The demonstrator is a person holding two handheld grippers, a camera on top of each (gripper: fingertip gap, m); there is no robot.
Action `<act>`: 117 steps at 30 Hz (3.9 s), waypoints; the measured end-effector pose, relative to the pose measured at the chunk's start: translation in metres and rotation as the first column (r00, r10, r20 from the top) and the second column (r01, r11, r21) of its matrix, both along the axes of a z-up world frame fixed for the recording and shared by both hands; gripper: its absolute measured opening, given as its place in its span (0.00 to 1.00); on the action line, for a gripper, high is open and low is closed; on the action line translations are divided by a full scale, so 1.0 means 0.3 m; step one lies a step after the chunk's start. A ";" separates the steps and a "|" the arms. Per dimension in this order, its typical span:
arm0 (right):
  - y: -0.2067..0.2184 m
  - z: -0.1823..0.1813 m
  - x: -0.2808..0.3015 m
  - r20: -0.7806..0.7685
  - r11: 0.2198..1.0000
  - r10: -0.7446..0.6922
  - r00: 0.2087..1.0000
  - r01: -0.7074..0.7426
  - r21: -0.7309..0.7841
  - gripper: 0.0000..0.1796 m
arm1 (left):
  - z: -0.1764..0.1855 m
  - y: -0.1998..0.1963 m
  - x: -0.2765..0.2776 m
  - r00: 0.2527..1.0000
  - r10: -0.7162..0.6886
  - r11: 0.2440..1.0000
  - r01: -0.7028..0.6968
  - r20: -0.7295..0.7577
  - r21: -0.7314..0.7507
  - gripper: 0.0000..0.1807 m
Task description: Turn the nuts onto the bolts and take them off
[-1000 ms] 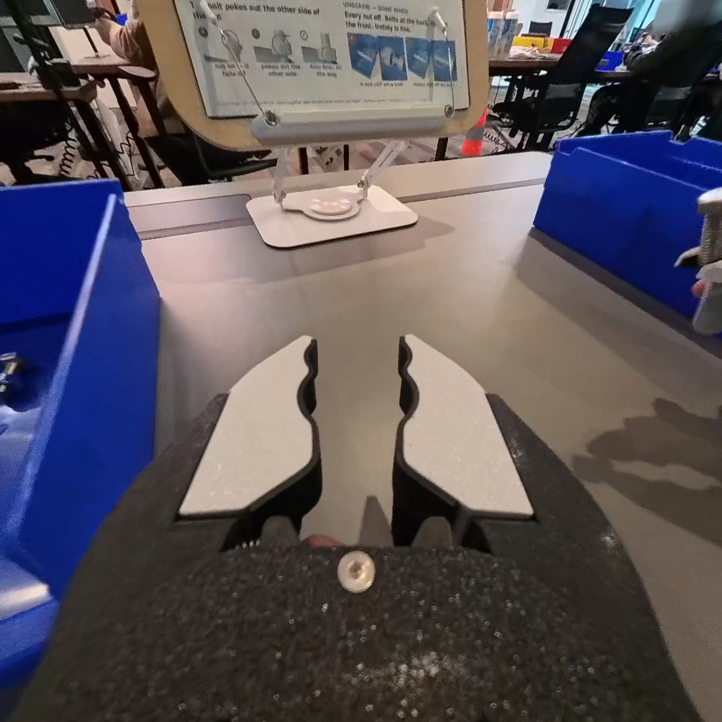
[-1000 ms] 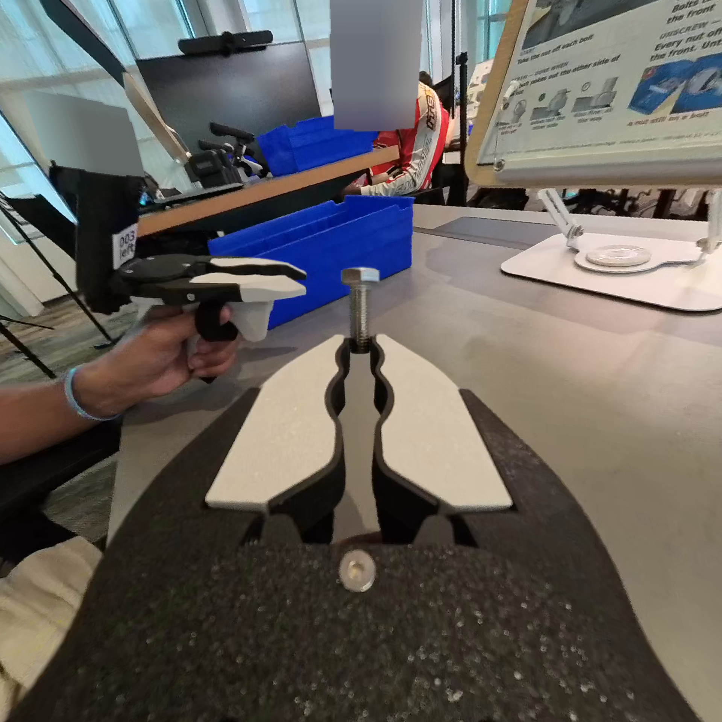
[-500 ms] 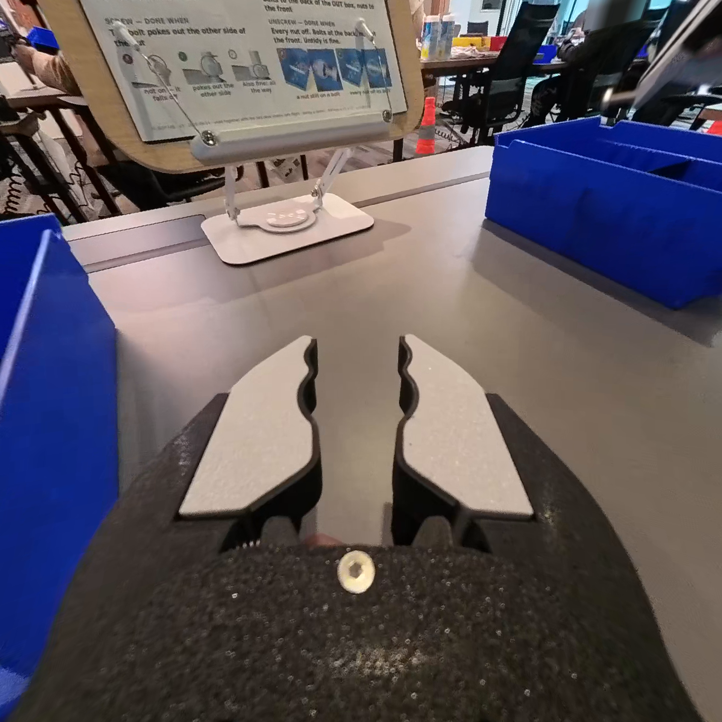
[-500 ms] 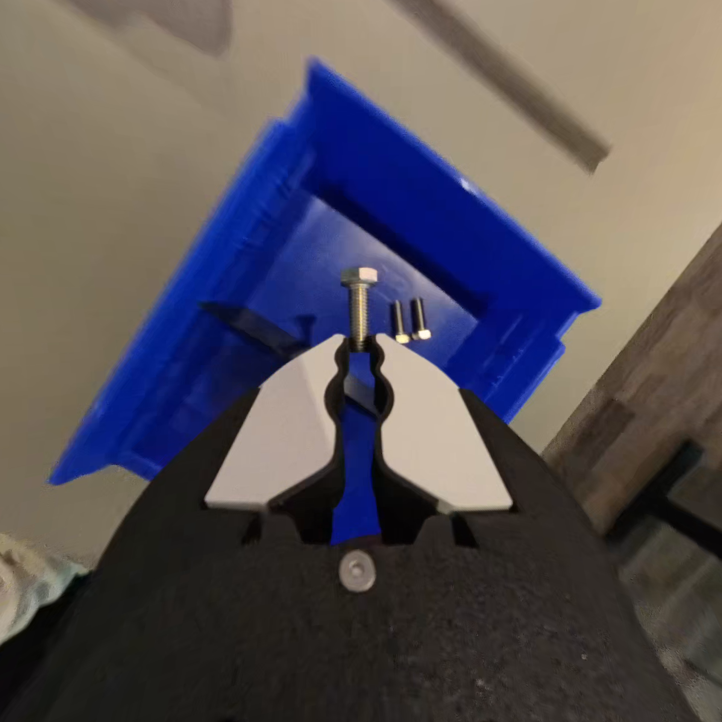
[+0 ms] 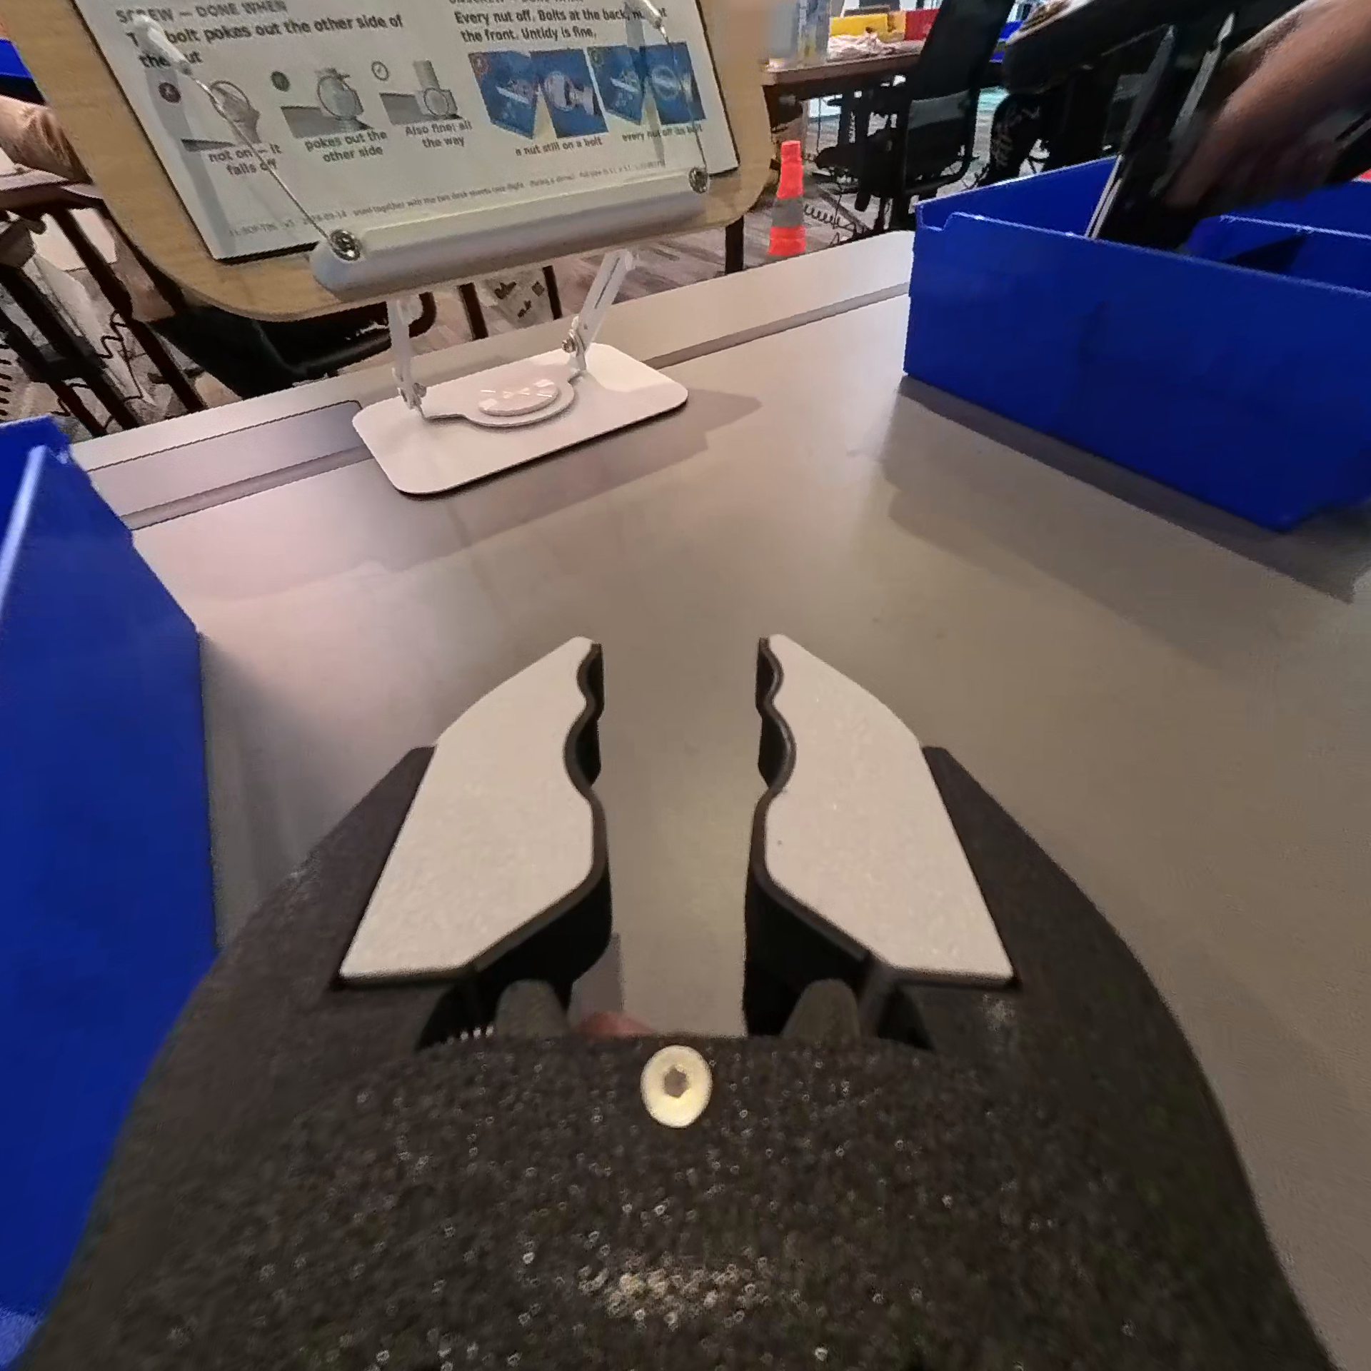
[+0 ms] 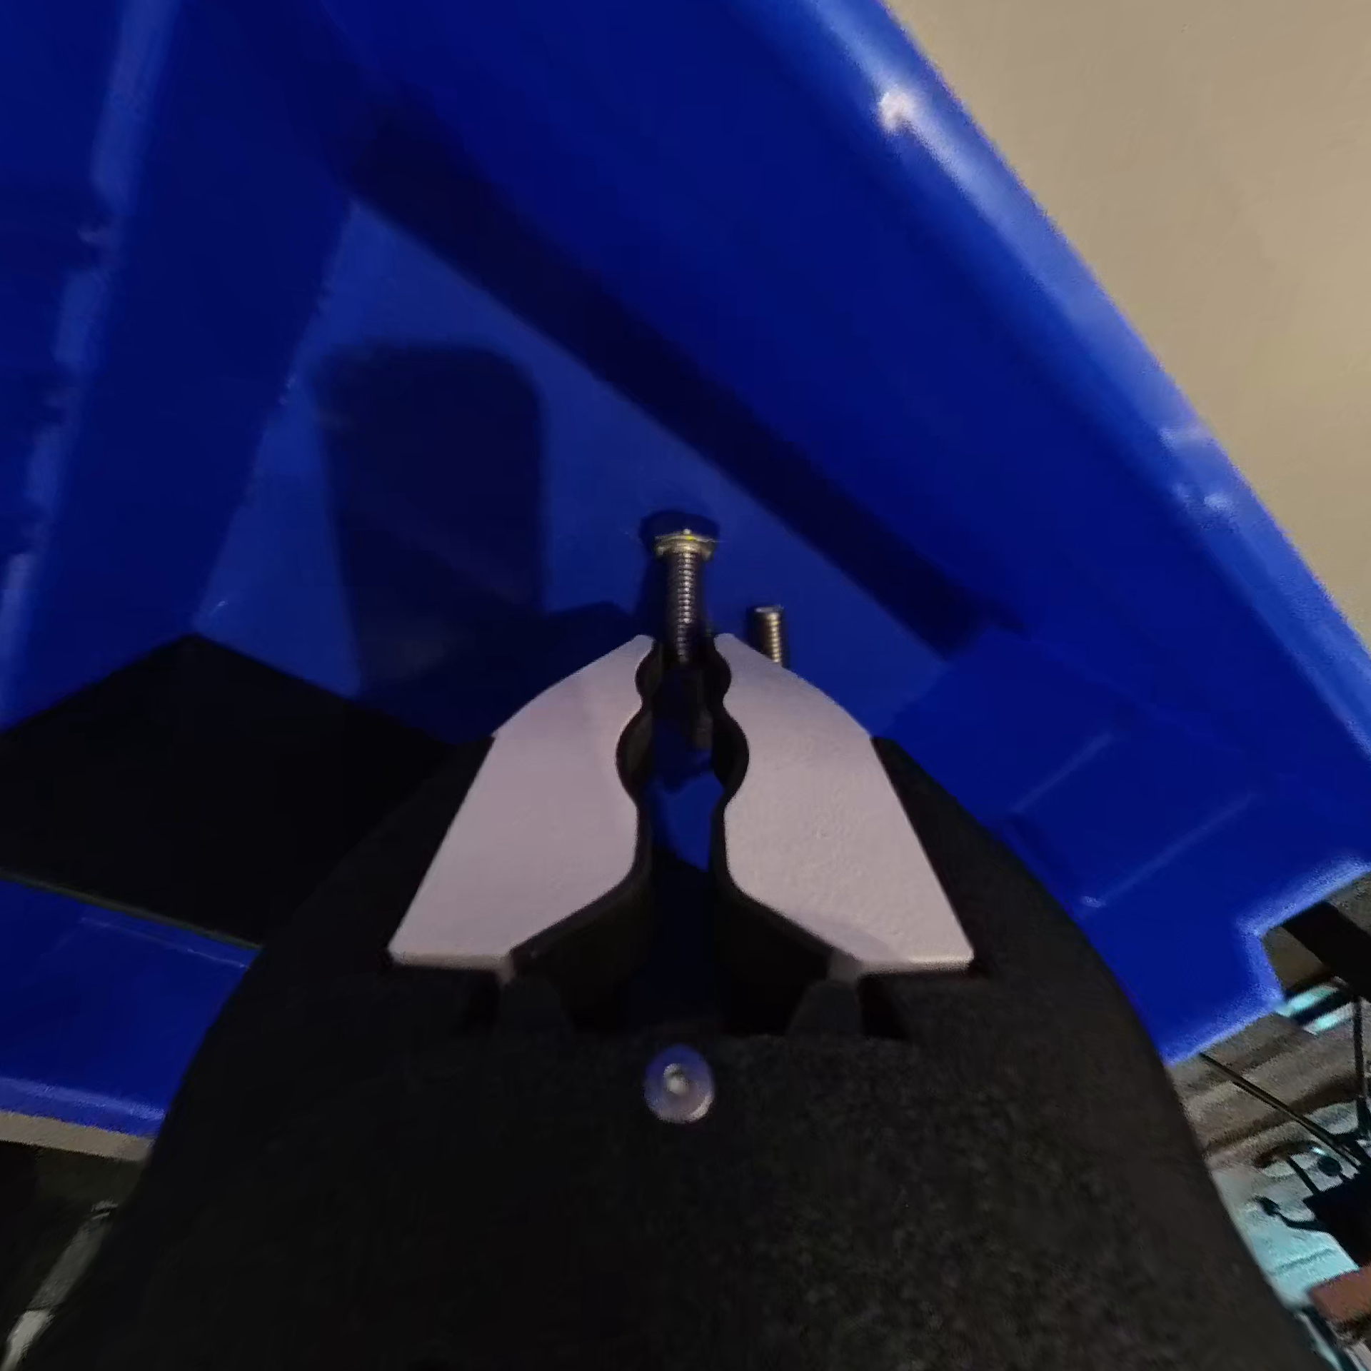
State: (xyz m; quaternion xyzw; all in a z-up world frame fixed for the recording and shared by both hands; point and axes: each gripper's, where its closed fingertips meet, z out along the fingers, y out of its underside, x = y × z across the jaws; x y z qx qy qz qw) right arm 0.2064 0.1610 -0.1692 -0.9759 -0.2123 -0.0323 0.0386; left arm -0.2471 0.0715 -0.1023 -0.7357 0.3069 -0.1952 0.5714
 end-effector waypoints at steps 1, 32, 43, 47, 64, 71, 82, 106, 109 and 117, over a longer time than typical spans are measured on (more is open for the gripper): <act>-0.010 -0.005 -0.009 -0.017 1.000 -0.009 1.000 0.008 -0.020 0.06 | -0.002 -0.002 0.003 1.000 -0.002 1.000 0.002 -0.004 0.000 0.22; -0.457 0.255 -1.164 -0.427 0.507 0.468 0.774 0.161 0.847 0.22 | -0.045 0.011 -0.009 0.999 0.028 0.996 -0.032 -0.045 -0.078 0.22; -0.437 0.233 -1.110 -0.447 0.444 0.481 0.754 0.230 0.866 0.18 | -0.049 -0.034 0.032 0.996 -0.032 0.996 0.025 -0.079 -0.086 0.23; -0.438 0.223 -1.119 -0.437 0.457 0.486 0.757 0.207 0.865 0.18 | 0.151 -0.072 -0.044 1.000 -0.012 0.999 0.011 -0.018 -0.044 0.23; -0.465 0.203 -1.168 -0.450 0.508 0.524 0.723 0.160 0.847 0.17 | 0.020 0.530 -0.658 0.873 0.264 0.603 -0.481 -0.409 -0.637 0.31; -0.471 0.201 -1.171 -0.453 0.513 0.527 0.720 0.156 0.844 0.17 | -0.233 0.567 -0.730 0.830 0.257 0.413 -0.558 -0.496 -0.720 0.29; -0.470 0.197 -1.171 -0.463 0.524 0.523 0.715 0.159 0.837 0.16 | -0.282 0.605 -0.758 0.808 0.210 0.475 -0.576 -0.550 -0.665 0.11; -0.584 0.409 -1.406 -0.351 0.367 0.861 0.369 0.028 0.930 0.18 | 0.254 -0.159 -0.029 0.616 -0.761 0.642 0.670 -0.204 -0.373 0.11; -0.558 0.430 -1.375 -0.424 0.419 0.844 0.327 0.090 0.903 0.18 | 0.226 -0.189 0.041 0.579 -0.782 0.620 0.689 -0.229 -0.374 0.11; -0.530 0.410 -1.332 -0.430 0.421 0.832 0.350 0.107 0.901 0.19 | 0.177 -0.215 0.150 0.535 -0.818 0.572 0.720 -0.211 -0.394 0.11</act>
